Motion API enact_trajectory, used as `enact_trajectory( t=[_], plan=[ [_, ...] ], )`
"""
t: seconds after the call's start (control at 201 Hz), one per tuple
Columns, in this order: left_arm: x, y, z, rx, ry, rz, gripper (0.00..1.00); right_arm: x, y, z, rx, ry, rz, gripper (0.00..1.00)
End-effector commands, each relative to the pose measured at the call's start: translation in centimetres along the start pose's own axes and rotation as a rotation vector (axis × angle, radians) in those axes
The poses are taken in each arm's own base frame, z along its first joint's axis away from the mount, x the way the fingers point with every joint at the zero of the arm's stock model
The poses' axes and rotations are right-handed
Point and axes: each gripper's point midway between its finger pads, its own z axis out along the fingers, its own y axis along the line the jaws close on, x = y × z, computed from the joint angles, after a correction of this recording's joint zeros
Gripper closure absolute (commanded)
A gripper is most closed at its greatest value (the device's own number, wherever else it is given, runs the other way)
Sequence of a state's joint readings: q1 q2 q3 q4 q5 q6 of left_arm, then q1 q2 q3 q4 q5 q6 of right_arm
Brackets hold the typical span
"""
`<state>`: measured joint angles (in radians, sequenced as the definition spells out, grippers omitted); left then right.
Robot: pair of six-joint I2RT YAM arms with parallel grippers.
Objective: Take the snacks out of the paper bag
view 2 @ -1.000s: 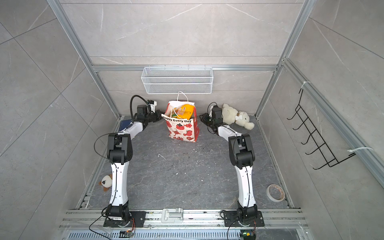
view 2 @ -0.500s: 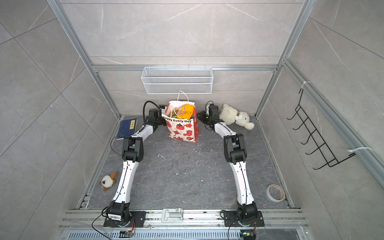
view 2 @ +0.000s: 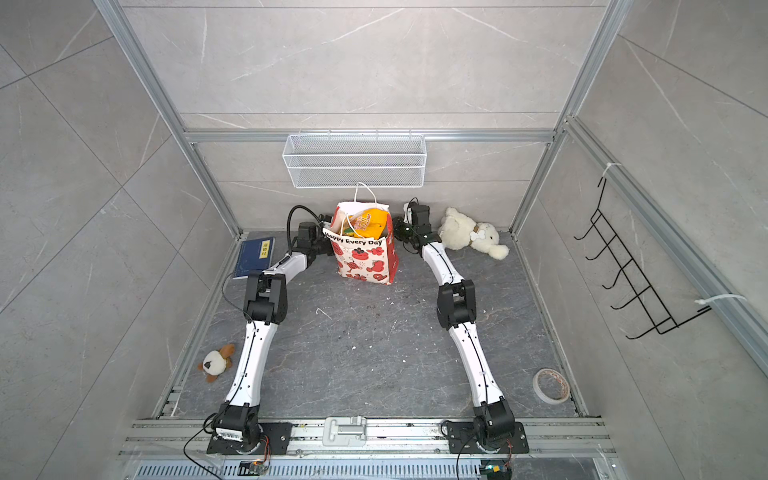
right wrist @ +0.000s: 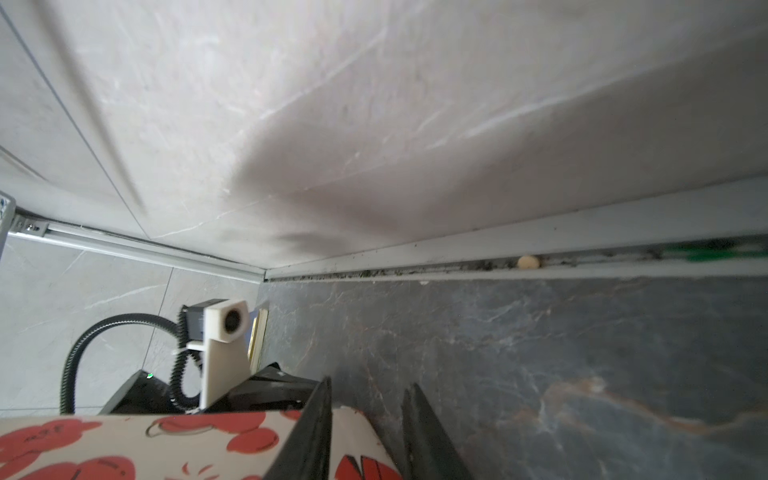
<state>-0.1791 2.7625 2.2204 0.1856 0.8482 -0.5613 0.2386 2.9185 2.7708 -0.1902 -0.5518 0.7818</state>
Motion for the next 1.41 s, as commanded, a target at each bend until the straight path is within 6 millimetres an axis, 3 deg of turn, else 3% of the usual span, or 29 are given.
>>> enact_trajectory(
  t=[0.0, 0.343, 0.373, 0.528, 0.557, 0.722, 0.752, 0.766, 0.806, 1.11, 1.404],
  plan=[
    [-1.2, -6.5, -0.3, 0.106, 0.007, 0.133, 1.0, 1.6, 0.9, -0.2, -0.009, 0.064, -0.02, 0.68],
    [0.0, -9.7, -2.6, 0.117, -0.022, 0.155, 1.0, 4.1, 2.7, -0.5, -0.043, 0.162, -0.071, 0.68],
    [0.4, -9.8, -2.8, 0.112, -0.021, 0.153, 1.0, 5.0, 1.8, -0.4, -0.027, 0.183, -0.061, 0.68],
    [2.2, -10.0, -4.3, 0.079, -0.039, 0.149, 1.0, 6.7, 2.0, -0.6, -0.021, 0.216, -0.068, 0.68],
    [1.6, -11.3, -5.0, 0.084, -0.057, 0.169, 1.0, 6.8, 2.1, -0.8, -0.023, 0.218, -0.068, 0.68],
    [3.1, -11.5, -6.2, 0.06, -0.051, 0.148, 1.0, 8.1, 3.0, -2.1, -0.028, 0.211, -0.073, 0.68],
    [3.5, -11.5, -6.4, 0.057, -0.05, 0.149, 1.0, 8.8, 2.4, -2.1, -0.023, 0.218, -0.066, 0.68],
    [3.6, -11.6, -6.5, 0.056, -0.053, 0.151, 1.0, 8.2, 3.5, -2.6, -0.036, 0.204, -0.076, 0.68],
    [4.0, -11.5, -6.8, 0.043, -0.058, 0.144, 1.0, 8.4, 3.6, -3.1, -0.036, 0.201, -0.074, 0.68],
    [5.7, -12.3, -8.7, 0.015, -0.072, 0.136, 1.0, 10.8, 3.0, -5.2, -0.01, 0.219, -0.066, 0.68],
    [4.1, -11.9, -11.1, -0.06, -0.136, 0.148, 1.0, 10.2, 2.5, -6.1, 0.056, 0.192, -0.056, 0.66]
  ],
)
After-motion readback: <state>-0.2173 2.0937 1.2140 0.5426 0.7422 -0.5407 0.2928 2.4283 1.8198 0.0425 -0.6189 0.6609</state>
